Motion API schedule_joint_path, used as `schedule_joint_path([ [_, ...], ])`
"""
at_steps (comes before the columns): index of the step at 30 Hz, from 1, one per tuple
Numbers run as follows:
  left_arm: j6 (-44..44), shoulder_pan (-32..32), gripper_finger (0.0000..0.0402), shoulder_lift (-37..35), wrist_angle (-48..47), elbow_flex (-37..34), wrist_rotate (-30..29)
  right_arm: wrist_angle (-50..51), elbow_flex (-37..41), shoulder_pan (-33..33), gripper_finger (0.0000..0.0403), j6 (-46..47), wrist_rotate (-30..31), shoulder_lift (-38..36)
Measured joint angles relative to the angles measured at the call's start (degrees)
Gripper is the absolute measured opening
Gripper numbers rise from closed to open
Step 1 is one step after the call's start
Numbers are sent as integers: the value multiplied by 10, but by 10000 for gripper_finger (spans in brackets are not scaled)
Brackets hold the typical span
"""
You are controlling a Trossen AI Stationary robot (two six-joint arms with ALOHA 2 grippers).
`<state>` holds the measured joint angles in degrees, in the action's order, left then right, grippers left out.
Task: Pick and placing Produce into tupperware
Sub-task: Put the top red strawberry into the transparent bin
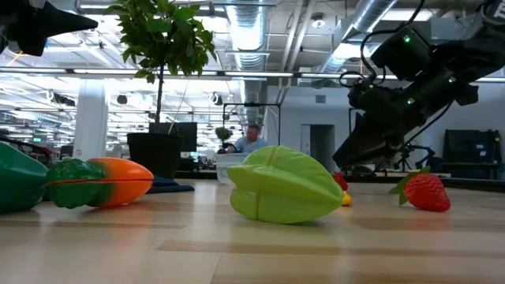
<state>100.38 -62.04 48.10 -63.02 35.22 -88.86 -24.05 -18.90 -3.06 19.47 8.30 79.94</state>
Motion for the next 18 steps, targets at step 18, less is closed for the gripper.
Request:
schedule_joint_path([
  [18,-1,0,236,0,10,0,-4,59,0,17,177,19,37,0],
])
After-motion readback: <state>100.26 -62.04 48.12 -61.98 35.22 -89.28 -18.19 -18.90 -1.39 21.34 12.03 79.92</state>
